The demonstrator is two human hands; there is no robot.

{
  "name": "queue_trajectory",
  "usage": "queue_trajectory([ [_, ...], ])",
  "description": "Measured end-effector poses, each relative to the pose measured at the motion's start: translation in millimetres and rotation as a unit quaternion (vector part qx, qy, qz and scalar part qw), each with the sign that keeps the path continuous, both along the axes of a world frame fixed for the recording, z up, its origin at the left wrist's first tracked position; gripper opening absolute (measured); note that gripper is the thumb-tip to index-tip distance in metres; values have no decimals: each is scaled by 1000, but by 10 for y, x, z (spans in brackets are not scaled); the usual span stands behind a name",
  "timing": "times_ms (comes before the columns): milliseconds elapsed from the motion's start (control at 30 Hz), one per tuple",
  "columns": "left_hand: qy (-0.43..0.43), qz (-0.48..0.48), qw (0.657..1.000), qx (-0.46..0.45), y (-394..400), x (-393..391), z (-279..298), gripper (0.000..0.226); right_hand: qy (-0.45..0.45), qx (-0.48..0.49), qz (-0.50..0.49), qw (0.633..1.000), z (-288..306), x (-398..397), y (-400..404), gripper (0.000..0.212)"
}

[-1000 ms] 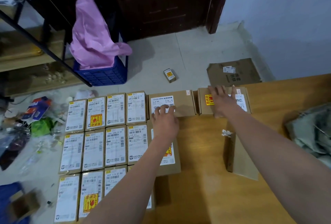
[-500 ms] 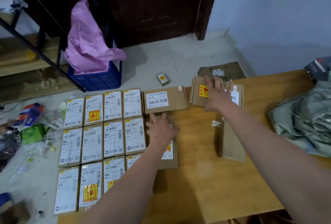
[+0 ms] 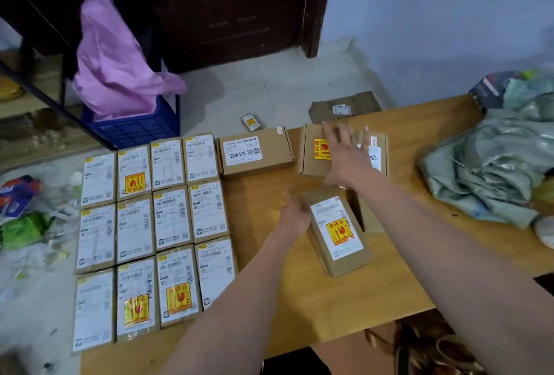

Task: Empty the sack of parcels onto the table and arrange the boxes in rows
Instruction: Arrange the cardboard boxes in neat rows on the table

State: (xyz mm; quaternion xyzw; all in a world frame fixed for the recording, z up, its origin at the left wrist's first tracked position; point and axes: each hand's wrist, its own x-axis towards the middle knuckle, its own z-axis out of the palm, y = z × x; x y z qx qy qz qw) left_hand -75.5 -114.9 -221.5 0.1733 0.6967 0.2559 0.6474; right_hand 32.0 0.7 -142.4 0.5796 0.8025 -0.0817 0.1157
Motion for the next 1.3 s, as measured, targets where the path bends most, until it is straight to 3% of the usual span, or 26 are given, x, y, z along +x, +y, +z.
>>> queue_trajectory([
  [33, -26, 16, 1000, -7, -1, -2, -45, 67, 1, 2, 3, 1000, 7, -18, -13, 130],
  [100, -22, -43, 999, 7, -64, 22, 22, 54, 7, 7, 9, 1000, 8, -71, -39, 129],
  [133, -119, 34, 992, -25, -86, 52, 99, 49, 11, 7, 12, 1000, 5, -100, -58, 130],
  [167, -180, 48, 982, -27, -123, 62, 197, 43, 17, 6, 17, 1000, 1, -135, -80, 130],
  [200, -184, 23, 983, -15, -131, 31, 219, 37, 24, 6, 23, 999, 1, -172, -107, 131],
  [300, -104, 116, 987, 44, -147, -241, 313, 23, 39, 10, 46, 998, 19, -306, -192, 132],
  [367, -105, 186, 973, 91, -186, -485, 445, 27, 39, 0, 58, 998, 37, -412, -264, 134],
  [433, -131, 179, 966, 134, -236, -739, 494, 45, 33, -11, 75, 997, 44, -526, -361, 136],
  [500, -83, 114, 978, 154, -279, -891, 503, 54, 39, -9, 100, 994, 49, -644, -474, 135],
  [600, -58, 122, 976, 168, -339, -987, 456, 51, 74, -42, 116, 990, 5, -760, -584, 136],
  [667, -77, 163, 969, 166, -407, -1047, 415, 44, 132, -83, 56, 986, -60, -717, -577, 133],
  [767, -97, 198, 964, 147, -524, -1164, 363, 37, 256, -94, -157, 949, -104, -540, -542, 109],
  [867, -105, 208, 965, 120, -610, -1249, 311, 39, 345, -146, -308, 874, -199, -359, -532, 61],
  [933, -107, 195, 969, 109, -644, -1292, 269, 42, 384, -195, -338, 837, -268, -338, -547, 24],
  [1000, -107, 173, 973, 110, -664, -1315, 270, 45, 380, -210, -330, 838, -293, -371, -518, 20],
  [1200, -88, 153, 978, 107, -693, -1384, 245, 48, 428, -217, -350, 804, -199, -490, -373, 45],
  [1233, -56, 128, 985, 102, -705, -1392, 253, 49, 437, -222, -351, 798, -189, -501, -364, 45],
  [1300, 88, 47, 991, 92, -703, -1416, 245, 45, 438, -231, -345, 798, -169, -541, -357, 44],
])
